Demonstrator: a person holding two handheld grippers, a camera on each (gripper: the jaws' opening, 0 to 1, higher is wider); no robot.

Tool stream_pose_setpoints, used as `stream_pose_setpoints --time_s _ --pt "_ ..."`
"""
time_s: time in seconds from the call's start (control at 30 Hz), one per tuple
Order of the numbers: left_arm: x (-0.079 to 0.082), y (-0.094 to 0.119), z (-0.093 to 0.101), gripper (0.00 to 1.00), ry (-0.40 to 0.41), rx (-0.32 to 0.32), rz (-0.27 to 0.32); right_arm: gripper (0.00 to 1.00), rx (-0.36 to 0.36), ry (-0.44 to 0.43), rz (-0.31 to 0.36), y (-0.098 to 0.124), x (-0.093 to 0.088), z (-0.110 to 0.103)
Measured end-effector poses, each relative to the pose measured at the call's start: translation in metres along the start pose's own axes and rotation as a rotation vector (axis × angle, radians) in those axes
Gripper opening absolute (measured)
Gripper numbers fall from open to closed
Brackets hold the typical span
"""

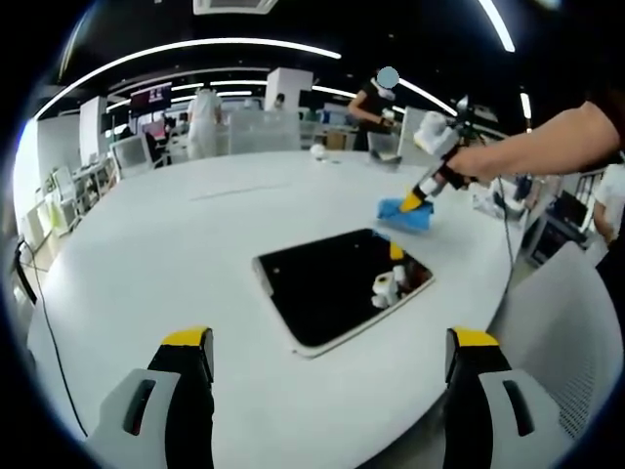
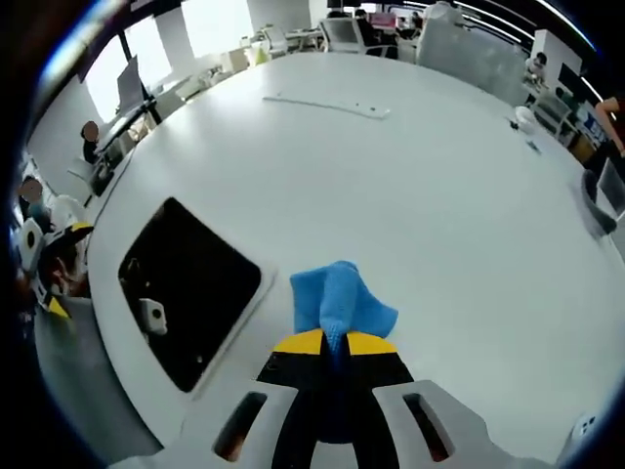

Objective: Wipe the mirror surface with the cleaning cloth until all visible marks leave the cleaned area.

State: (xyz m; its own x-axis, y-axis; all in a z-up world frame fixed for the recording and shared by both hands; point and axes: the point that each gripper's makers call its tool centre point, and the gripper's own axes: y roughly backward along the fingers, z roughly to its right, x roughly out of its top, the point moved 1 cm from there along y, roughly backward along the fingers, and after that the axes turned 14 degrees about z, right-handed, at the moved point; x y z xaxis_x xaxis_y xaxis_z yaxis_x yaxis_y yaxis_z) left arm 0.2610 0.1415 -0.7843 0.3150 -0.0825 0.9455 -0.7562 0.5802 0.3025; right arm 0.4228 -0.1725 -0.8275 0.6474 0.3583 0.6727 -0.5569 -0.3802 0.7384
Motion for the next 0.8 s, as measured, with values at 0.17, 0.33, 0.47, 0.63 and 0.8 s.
stream_pose_setpoints --time_s 0.17,0.33,0.47,0.63,0.8 --pt "0.0 0.0 0.0 0.99 0.0 0.0 -0.003 0.01 0.0 -0.024 -0.01 -0.003 -0.008 -0.001" --pt "-0.001 0.0 -0.001 0.99 0.002 0.001 -0.005 0.01 -0.004 -0.021 -0.028 -0.007 -0.018 0.0" --pt "-0.002 0.0 -0.001 0.99 0.004 0.003 -0.007 0.01 -0.003 -0.021 -0.034 -0.01 -0.021 0.002" --pt "-0.002 0.0 -0.002 0.99 0.006 0.007 -0.008 0.02 -0.002 -0.012 -0.039 -0.013 -0.022 0.003" --pt "-0.002 0.0 -0.002 0.99 0.009 0.01 -0.007 0.03 0.013 0.028 -0.036 -0.015 -0.022 0.006"
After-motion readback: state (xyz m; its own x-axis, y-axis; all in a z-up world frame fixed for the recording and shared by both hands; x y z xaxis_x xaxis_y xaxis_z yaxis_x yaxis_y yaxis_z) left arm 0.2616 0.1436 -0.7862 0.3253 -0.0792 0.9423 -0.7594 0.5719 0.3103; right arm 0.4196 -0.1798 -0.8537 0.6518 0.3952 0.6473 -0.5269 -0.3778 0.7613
